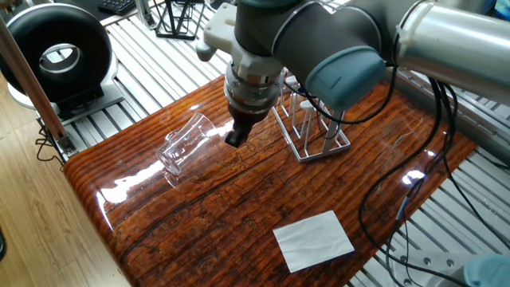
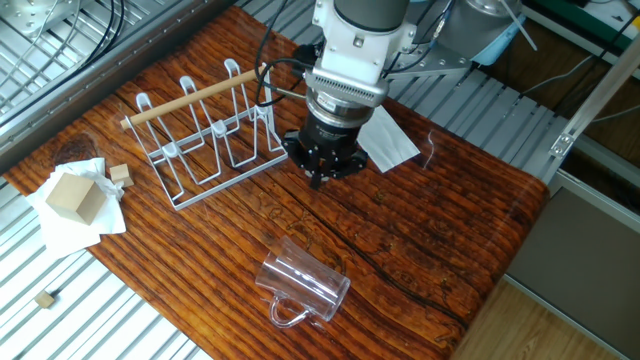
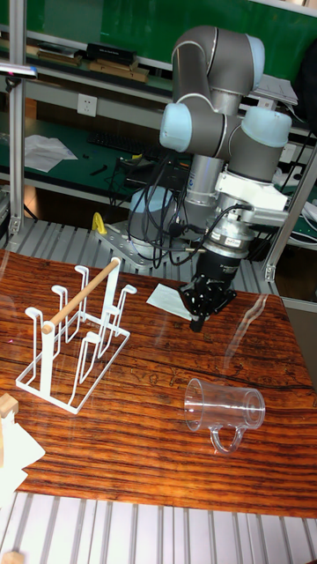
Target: Put the cup on the cup rack
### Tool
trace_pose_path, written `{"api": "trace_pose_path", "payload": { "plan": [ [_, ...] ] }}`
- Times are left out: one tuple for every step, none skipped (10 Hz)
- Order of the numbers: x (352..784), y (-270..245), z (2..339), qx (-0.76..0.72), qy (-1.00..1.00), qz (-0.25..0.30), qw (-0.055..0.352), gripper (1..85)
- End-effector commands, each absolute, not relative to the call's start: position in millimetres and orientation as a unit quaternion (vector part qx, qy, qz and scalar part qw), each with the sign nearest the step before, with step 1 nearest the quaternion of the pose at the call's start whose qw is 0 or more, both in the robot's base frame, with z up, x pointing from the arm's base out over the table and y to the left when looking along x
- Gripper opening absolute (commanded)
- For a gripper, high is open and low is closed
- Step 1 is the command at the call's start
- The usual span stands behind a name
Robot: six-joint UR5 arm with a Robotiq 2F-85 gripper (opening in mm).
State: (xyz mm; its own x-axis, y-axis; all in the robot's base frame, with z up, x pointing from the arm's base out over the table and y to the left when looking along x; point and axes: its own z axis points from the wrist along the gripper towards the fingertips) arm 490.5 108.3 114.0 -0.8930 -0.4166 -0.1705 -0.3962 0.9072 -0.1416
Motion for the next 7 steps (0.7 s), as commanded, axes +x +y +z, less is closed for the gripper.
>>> {"api": "trace_pose_path", "payload": {
  "plan": [
    [488.2, 101.7, 115.3, -0.201, 0.974, -0.054, 0.094, 1.0],
    [486.4, 100.1, 116.4, -0.199, 0.974, -0.052, 0.095, 1.0],
    [484.5, 98.0, 118.1, -0.201, 0.974, -0.051, 0.096, 1.0],
    [483.7, 99.1, 117.9, -0.200, 0.974, -0.049, 0.094, 1.0],
    [483.8, 104.2, 117.7, -0.194, 0.975, -0.038, 0.097, 1.0],
    [485.7, 114.8, 117.9, -0.184, 0.977, -0.018, 0.105, 1.0],
    [493.2, 126.8, 120.0, -0.175, 0.977, 0.003, 0.123, 1.0]
  ]
}}
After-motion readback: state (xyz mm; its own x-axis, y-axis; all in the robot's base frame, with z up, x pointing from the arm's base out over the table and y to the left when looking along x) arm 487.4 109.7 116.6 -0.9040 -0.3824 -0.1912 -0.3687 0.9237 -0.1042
